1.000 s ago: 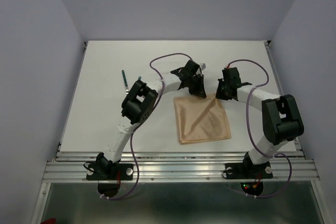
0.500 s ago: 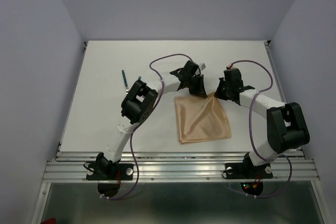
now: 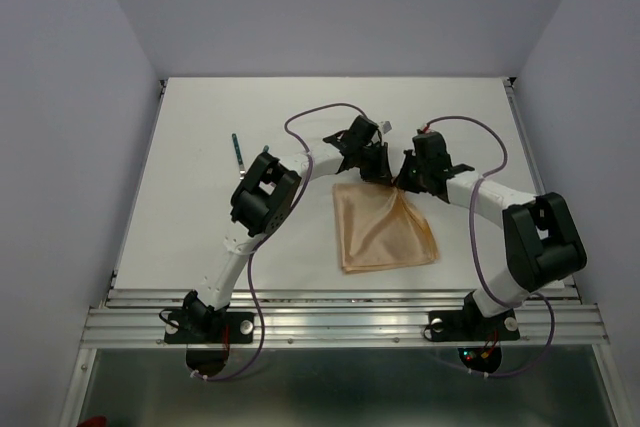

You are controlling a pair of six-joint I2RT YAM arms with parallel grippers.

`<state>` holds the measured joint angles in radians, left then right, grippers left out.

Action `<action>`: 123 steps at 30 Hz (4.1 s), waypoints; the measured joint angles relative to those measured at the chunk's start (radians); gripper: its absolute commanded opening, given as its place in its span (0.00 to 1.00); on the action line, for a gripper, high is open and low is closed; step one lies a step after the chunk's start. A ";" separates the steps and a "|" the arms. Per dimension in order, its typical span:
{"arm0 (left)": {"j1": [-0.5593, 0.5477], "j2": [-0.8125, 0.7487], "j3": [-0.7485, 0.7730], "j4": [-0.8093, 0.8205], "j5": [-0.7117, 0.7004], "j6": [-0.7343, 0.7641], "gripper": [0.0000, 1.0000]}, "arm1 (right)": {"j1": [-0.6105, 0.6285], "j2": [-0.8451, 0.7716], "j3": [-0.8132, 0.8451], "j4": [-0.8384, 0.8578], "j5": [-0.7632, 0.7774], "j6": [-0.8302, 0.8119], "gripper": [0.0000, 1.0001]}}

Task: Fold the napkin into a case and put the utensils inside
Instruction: Fold the lower triangle-folded napkin at the center of the board.

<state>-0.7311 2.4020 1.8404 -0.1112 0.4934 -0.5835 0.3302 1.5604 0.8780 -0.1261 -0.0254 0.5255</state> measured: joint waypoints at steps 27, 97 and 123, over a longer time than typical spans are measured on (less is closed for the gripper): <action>0.031 -0.039 -0.056 0.020 -0.027 -0.001 0.00 | 0.069 0.203 0.128 -0.062 0.168 0.205 0.01; 0.094 -0.206 -0.335 0.095 -0.024 0.070 0.00 | 0.175 0.356 0.371 -0.241 0.356 0.294 0.01; 0.105 -0.459 -0.752 0.251 -0.047 -0.028 0.00 | 0.177 0.358 0.367 -0.231 0.366 0.308 0.01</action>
<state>-0.6262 1.9430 1.0889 0.1402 0.4461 -0.6117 0.5068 1.9186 1.2446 -0.3569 0.3405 0.8333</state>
